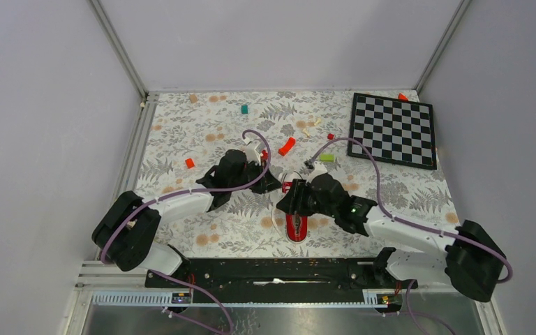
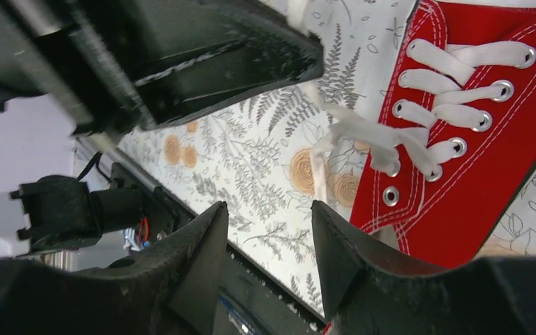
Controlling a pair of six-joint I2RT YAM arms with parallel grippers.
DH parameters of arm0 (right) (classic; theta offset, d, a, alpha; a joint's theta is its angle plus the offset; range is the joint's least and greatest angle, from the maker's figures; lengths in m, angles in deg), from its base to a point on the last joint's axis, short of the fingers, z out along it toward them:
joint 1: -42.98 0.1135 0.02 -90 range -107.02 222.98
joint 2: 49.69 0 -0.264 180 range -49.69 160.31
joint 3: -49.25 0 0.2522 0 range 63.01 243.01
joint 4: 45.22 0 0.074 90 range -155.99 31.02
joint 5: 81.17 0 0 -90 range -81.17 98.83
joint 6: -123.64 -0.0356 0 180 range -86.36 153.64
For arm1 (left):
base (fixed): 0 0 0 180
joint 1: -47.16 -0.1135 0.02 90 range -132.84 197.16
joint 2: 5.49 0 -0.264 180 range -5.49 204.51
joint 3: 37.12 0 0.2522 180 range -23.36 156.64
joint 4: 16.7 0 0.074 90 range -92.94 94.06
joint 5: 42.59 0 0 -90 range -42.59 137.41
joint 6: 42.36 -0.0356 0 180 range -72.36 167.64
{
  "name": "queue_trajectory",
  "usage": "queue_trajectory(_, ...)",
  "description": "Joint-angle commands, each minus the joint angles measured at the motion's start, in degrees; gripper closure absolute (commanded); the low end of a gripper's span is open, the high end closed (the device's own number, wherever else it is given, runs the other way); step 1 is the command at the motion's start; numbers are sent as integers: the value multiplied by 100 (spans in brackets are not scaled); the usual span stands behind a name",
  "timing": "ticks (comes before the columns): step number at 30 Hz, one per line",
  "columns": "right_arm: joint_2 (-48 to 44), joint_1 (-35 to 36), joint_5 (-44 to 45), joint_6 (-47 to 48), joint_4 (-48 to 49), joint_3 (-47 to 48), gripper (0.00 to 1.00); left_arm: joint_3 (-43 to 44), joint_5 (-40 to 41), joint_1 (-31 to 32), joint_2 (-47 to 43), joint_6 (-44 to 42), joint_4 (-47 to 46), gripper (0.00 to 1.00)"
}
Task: Tie the shoes
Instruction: Tie the shoelace on the shoe.
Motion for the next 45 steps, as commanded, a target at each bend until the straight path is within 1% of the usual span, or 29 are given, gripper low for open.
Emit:
queue_trajectory(1, 567, 158, 490, -334, 1077, -98, 45, 124, 89, -24, -253, -21, -3, 100)
queue_trajectory(8, 1361, 338, 890, -496, 1879, -253, 43, 333, 118, -23, -298, 5, 380, 100)
queue_trajectory(17, 2058, 540, 1775, -652, 2716, -481, 42, 446, -48, -23, -344, 158, 444, 100)
queue_trajectory(20, 2300, 545, 1879, -714, 3054, -429, 42, 461, -68, -23, -361, 171, 490, 100)
queue_trajectory(23, 2529, 550, 1959, -781, 3085, -263, 43, 466, -68, -23, -387, 185, 506, 100)
queue_trajectory(25, 2614, 550, 1979, -821, 3132, -234, 46, 479, -78, -23, -396, 197, 506, 100)
queue_trajectory(26, 2622, 557, 1994, -852, 3191, -259, 53, 475, -82, -23, -401, 206, 511, 100)
queue_trajectory(27, 2594, 553, 2005, -862, 3265, -330, 65, 474, -90, -23, -405, 208, 513, 100)
queue_trajectory(29, 2449, 549, 2071, -898, 3311, -488, 92, 461, -80, -23, -419, 210, 508, 100)
queue_trajectory(30, 2342, 545, 2094, -914, 3307, -573, 100, 460, -78, -23, -416, 213, 504, 100)
queue_trajectory(32, 2024, 545, 2107, -903, 3229, -757, 100, 449, -79, -25, -423, 203, 496, 100)
queue_trajectory(36, 1174, 549, 2126, -847, 2718, -1077, 100, 459, -60, -31, -423, 158, 512, 100)
queue_trajectory(42, -775, 538, 2696, -535, 1025, -1421, 100, 468, 45, -32, -462, 22, 642, 100)
queue_trajectory(45, -1508, 321, 2857, -230, 140, -1421, 100, 420, 50, -40, -491, 60, 635, 100)
